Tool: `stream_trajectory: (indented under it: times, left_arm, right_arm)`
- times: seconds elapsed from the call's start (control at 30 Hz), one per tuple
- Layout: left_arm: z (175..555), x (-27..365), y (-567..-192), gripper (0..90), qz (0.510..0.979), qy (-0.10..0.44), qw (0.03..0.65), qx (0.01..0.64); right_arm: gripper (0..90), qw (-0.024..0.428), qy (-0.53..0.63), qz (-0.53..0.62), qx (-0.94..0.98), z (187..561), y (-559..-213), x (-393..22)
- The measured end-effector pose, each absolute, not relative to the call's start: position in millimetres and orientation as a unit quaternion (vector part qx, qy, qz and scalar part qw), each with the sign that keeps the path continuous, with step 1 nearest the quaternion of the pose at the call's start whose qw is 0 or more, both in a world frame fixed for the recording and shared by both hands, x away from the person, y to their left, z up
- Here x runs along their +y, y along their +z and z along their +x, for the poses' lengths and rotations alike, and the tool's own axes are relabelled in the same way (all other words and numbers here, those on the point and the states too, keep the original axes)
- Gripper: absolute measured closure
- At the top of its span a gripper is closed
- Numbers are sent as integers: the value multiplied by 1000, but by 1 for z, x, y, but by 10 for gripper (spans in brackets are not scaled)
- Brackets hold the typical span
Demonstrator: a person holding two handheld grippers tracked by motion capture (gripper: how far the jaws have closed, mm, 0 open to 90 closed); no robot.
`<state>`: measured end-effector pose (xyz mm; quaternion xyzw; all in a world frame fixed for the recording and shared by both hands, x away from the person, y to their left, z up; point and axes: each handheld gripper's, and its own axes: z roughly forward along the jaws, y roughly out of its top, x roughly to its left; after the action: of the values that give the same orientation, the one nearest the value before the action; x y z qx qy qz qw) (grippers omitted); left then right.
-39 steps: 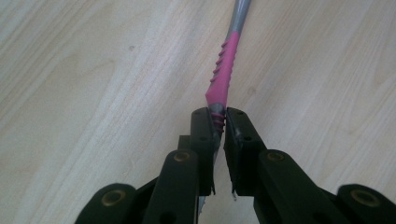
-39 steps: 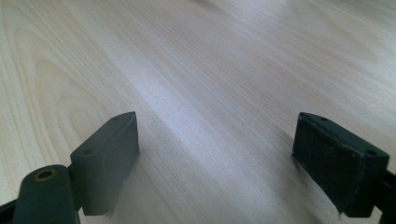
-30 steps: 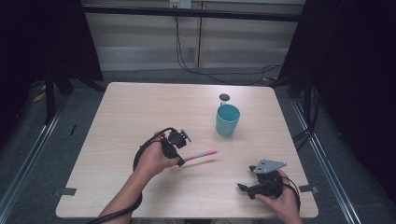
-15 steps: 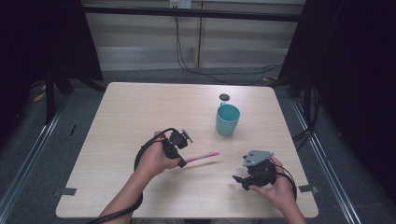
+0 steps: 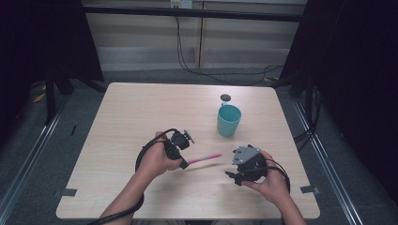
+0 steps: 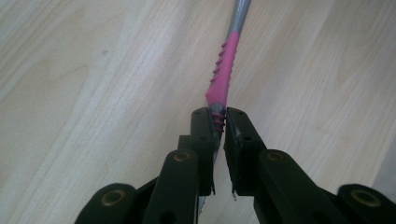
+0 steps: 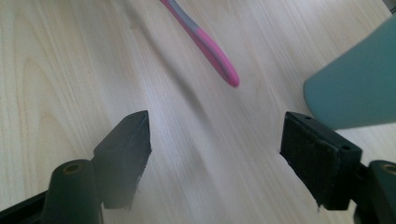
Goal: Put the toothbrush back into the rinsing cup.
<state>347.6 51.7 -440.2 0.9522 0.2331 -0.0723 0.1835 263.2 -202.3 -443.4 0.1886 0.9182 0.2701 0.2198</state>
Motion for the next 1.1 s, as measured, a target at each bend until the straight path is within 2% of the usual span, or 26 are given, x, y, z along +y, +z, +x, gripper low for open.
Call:
stream_trajectory:
  times: [0.2, 0.53, 0.87, 1.0, 1.03, 1.1]
  left_arm:
    - [345, 47, -439, 825, 953, -72, 184, 231]
    - [343, 36, -440, 825, 955, -83, 189, 214]
    - [340, 32, -432, 825, 959, -79, 194, 192]
    - [338, 32, -429, 825, 960, -75, 197, 183]
    - [338, 32, -429, 825, 961, -78, 197, 177]
    - [338, 32, -430, 824, 961, -79, 200, 176]
  right_arm:
    - [276, 223, 263, 161, 924, 266, -442, -191]
    - [421, 226, 236, 128, 936, 274, -443, -176]
    - [541, 201, 199, 117, 952, 286, -447, -167]
    - [648, 192, 194, 114, 955, 289, -449, -166]
    - [739, 187, 195, 119, 956, 290, -448, -167]
    - [746, 181, 196, 113, 957, 291, -448, -167]
